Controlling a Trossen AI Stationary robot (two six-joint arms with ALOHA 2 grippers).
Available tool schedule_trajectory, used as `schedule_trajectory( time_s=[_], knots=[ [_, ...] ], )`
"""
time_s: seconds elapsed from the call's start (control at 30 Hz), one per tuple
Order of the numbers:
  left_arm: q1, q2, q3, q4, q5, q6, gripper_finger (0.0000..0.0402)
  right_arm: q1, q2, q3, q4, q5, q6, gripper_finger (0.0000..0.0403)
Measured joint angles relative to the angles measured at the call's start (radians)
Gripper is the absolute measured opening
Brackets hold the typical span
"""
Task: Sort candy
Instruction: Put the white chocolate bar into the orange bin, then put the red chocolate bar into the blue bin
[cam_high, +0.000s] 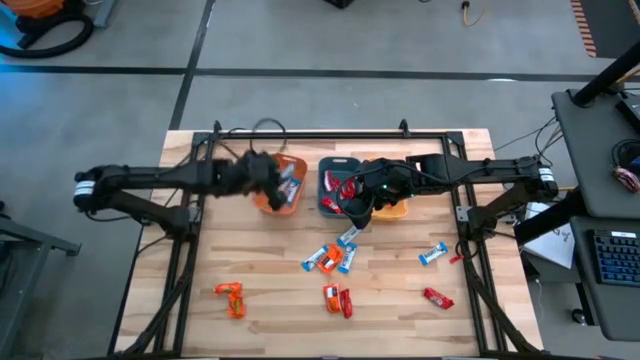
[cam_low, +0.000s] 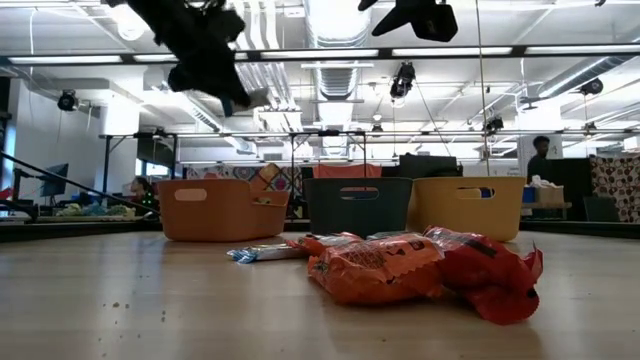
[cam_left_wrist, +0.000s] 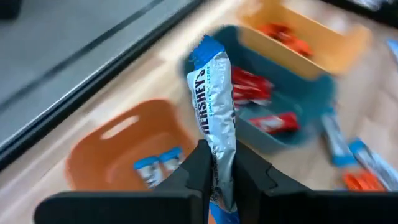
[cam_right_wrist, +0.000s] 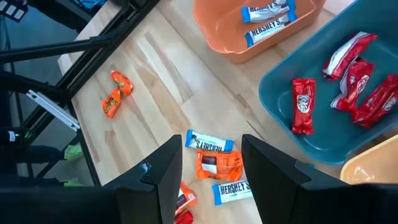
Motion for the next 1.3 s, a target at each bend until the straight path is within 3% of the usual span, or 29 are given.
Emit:
schedule_trajectory(
  time_s=[0.17, 0.37, 0.63, 0.83, 1.07, 1.3],
  knots=[
    [0.143, 0.030, 0.000, -0.018, 0.095, -0.082, 0.0024, 0.000, 0.000, 0.000, 0.000, 0.001, 0.028, 0.0157],
    [0.201, 0.118, -0.001, -0.050, 0.222, -0.113, 0.0025, 0.000, 0.000, 0.000, -0.003, 0.001, 0.046, 0.0157],
    [0.211, 0.218, 0.010, -0.085, 0.229, -0.116, 0.0030, 0.000, 0.000, 0.000, -0.003, 0.000, 0.054, 0.0157],
    [0.210, 0.245, 0.010, -0.101, 0.229, -0.109, 0.0079, 0.000, 0.000, 0.000, -0.003, -0.001, 0.078, 0.0157],
    [0.210, 0.239, 0.010, -0.106, 0.256, -0.037, 0.0127, 0.001, 0.000, 0.000, -0.006, -0.010, 0.115, 0.0157],
    [0.201, 0.163, 0.010, -0.106, 0.286, -0.037, 0.0134, 0.008, 0.000, 0.000, -0.048, -0.101, 0.199, 0.0157]
  ],
)
